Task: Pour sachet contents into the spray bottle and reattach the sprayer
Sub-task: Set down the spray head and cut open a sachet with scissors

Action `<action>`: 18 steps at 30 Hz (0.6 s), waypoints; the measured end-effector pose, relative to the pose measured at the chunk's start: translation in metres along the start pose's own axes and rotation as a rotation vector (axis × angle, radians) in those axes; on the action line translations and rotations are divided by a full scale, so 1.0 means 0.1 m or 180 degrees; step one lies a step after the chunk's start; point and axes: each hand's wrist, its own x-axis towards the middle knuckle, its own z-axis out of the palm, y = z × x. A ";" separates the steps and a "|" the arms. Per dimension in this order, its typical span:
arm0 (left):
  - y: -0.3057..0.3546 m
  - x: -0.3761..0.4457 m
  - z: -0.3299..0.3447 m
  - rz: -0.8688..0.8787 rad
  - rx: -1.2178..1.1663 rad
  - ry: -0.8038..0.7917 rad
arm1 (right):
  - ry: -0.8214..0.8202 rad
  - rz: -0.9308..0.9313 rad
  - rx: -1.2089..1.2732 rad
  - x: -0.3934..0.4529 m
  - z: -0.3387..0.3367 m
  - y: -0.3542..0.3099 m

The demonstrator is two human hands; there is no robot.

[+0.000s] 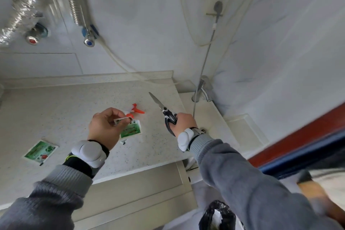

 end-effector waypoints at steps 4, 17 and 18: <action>-0.05 0.02 0.10 0.0032 0.0263 0.0104 | -0.0023 0.0098 -0.0024 0.06 0.07 0.11; -0.06 0.03 0.24 -0.0083 -0.0103 -0.0066 | -0.0245 0.0321 -0.0231 0.31 0.29 0.16; -0.07 0.03 0.24 -0.0087 -0.0082 -0.0061 | -0.0266 0.0326 -0.0247 0.32 0.31 0.14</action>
